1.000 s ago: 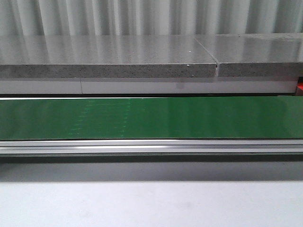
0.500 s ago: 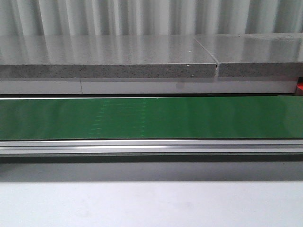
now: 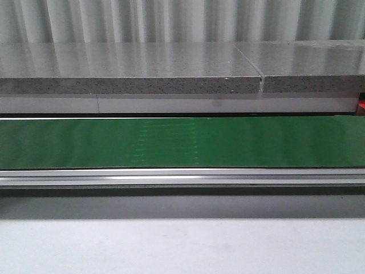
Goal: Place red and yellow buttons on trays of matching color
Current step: 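Move the left gripper down and grasp another red push-button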
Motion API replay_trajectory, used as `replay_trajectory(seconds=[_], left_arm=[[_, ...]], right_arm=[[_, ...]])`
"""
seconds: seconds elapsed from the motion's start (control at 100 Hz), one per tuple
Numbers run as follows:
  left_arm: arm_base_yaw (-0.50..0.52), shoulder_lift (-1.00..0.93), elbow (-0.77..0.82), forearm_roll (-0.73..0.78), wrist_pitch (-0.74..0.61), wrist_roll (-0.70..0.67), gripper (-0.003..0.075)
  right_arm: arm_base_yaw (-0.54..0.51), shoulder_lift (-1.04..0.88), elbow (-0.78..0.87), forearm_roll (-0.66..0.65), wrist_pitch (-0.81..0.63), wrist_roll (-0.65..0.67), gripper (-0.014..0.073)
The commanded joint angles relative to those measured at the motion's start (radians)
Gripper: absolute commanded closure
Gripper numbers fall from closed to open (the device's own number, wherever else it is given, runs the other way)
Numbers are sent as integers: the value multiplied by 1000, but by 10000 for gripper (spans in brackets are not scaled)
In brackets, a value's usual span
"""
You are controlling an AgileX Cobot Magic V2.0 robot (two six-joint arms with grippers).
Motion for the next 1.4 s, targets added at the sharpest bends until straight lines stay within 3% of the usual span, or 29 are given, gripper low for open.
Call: replay_trajectory(seconds=[0.0,0.51,1.39], left_arm=[[29,81,-76,-23,-45,-12,50],[120,404,-176,-23,-29,-7,50],[120,622,-282,-115,-22,77,50]], right_arm=[[4,2,-25,-2,-69,-8,661],[4,2,-25,-2,-69,-8,661],[4,2,-25,-2,-69,-8,661]])
